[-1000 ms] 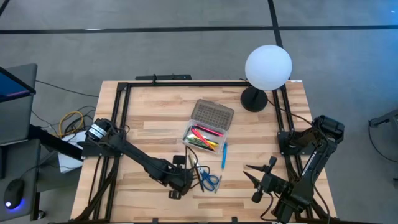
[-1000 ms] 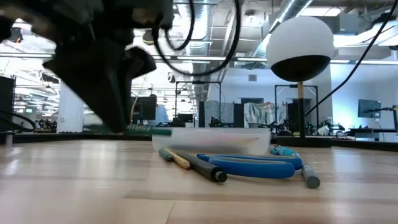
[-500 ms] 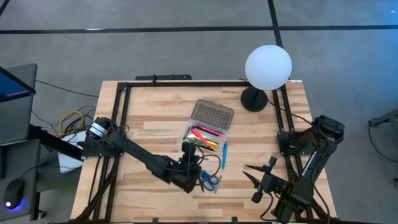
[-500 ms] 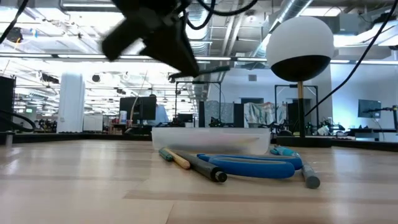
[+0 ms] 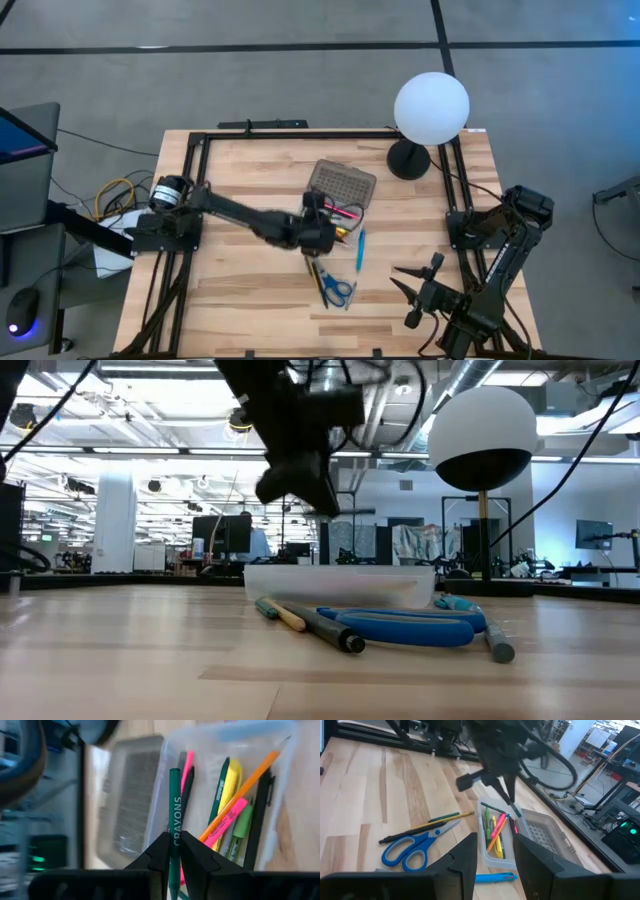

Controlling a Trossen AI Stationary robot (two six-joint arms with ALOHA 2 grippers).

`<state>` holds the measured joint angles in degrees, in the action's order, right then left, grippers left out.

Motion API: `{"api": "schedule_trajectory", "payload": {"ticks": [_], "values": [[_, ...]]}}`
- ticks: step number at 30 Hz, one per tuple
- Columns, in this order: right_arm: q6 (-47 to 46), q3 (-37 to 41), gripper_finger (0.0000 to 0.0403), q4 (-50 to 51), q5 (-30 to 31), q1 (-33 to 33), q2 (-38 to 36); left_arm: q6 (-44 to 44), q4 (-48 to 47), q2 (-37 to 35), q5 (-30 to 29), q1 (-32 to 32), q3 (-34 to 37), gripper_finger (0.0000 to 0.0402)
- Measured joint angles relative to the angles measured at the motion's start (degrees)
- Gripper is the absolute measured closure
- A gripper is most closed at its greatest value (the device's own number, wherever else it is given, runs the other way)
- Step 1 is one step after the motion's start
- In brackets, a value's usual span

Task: Pick & place school supplies into a supply box
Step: Put the green crayon into the gray supply box, then put the blue pen into the gray supply box

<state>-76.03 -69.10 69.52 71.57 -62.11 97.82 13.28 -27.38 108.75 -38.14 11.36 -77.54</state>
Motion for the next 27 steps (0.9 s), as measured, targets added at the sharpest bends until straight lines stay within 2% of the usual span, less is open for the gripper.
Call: {"api": "schedule_trajectory", "payload": {"ticks": [7,9,20,27], "values": [[0.00,0.00,0.0285,0.02,-0.83,0.02,0.02,-2.89,-0.10,0.04,14.19,-7.23,0.07,0.0371],[0.00,0.00,0.0285,0.02,-0.91,0.02,0.02,-3.02,-0.04,0.04,16.58,-8.49,0.07,0.0371],[0.00,0.00,0.0285,-1.03,-1.05,0.02,0.02,-1.89,0.22,0.04,17.46,-9.65,0.07,0.0369],[-0.02,0.00,0.0285,-1.61,-1.21,0.71,0.01,-1.77,0.35,0.04,17.43,-9.65,0.07,0.0317]]}}
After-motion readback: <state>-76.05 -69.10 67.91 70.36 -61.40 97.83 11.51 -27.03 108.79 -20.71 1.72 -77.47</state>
